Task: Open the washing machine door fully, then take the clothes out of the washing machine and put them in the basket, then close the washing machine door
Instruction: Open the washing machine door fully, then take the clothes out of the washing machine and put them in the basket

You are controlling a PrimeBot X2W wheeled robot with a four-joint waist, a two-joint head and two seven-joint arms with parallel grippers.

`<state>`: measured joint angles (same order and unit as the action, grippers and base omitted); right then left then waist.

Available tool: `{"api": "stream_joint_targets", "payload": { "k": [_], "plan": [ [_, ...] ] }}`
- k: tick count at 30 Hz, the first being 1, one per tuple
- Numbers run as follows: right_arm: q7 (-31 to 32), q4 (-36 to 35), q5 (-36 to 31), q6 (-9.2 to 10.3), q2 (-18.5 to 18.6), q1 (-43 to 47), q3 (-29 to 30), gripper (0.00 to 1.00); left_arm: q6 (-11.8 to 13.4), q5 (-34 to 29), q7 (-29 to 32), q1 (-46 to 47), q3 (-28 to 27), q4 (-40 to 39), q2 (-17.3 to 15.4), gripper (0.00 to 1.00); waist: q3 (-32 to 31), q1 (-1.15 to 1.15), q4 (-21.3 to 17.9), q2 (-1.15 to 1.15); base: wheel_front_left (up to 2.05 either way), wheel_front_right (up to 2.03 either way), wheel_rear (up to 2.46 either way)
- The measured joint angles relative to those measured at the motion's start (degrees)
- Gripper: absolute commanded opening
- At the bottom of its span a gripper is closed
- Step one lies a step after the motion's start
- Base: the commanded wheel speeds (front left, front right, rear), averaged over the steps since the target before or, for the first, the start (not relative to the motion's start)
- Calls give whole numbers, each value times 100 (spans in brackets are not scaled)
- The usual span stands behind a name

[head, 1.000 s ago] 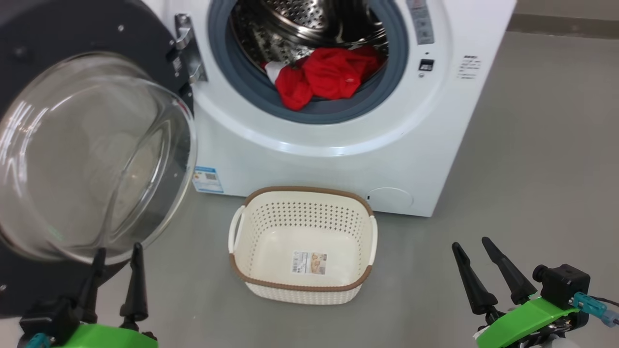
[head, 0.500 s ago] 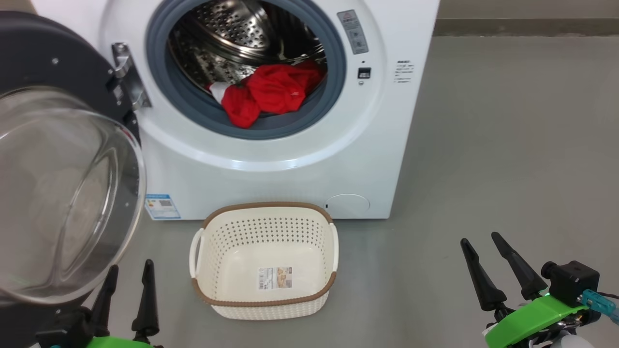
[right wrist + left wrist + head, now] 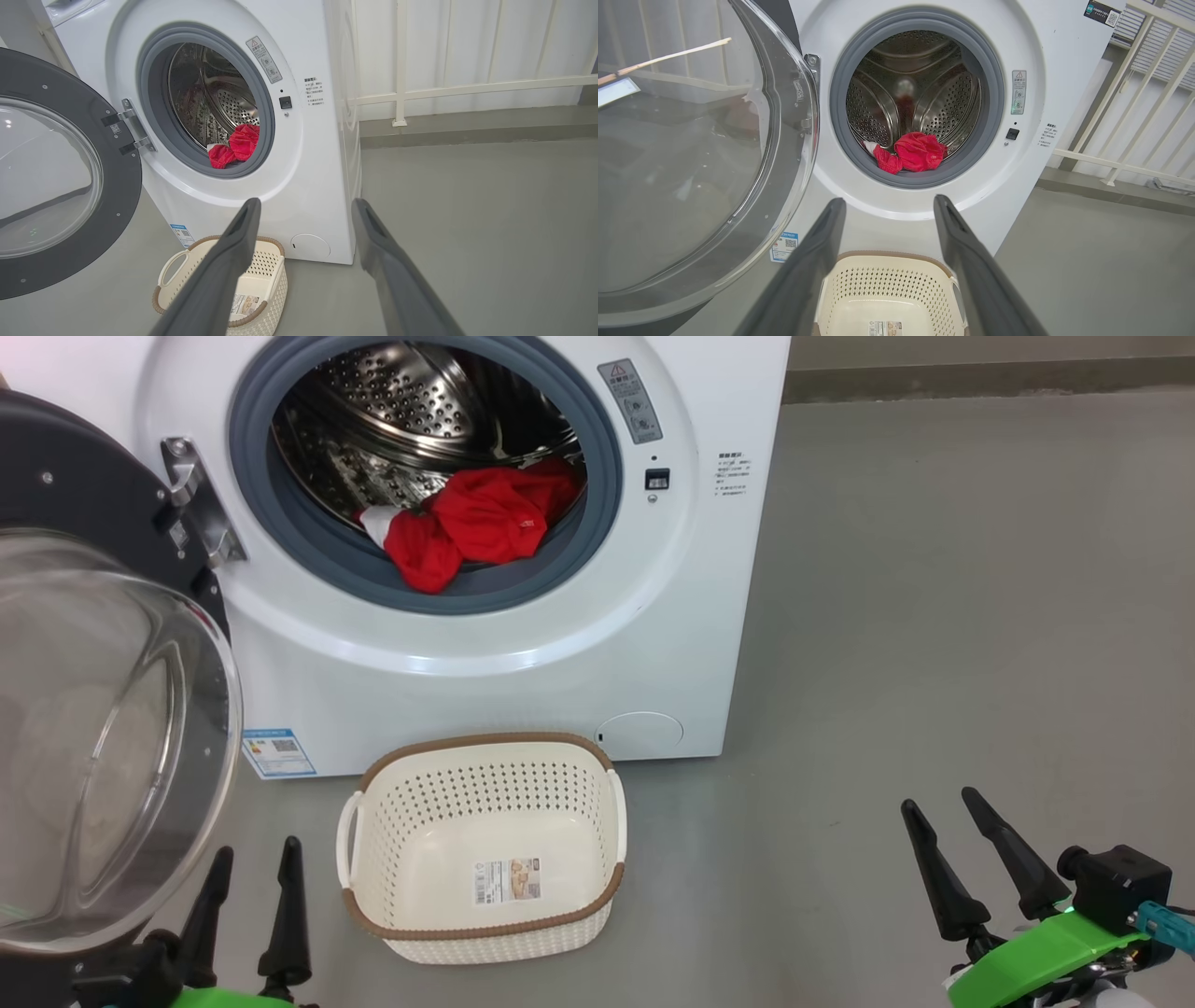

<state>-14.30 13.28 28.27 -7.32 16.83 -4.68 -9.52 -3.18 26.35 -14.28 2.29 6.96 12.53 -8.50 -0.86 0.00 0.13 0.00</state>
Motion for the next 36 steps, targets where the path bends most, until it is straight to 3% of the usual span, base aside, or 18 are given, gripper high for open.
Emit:
{"api": "stream_joint_targets", "payload": {
  "k": [36],
  "plan": [
    [0, -31, 0, 0, -37, -1, 56, 100, -221, -523, -1, 1, -225, 49, 231, 100, 3, 0, 49, 0, 0, 0, 0]
  ]
}}
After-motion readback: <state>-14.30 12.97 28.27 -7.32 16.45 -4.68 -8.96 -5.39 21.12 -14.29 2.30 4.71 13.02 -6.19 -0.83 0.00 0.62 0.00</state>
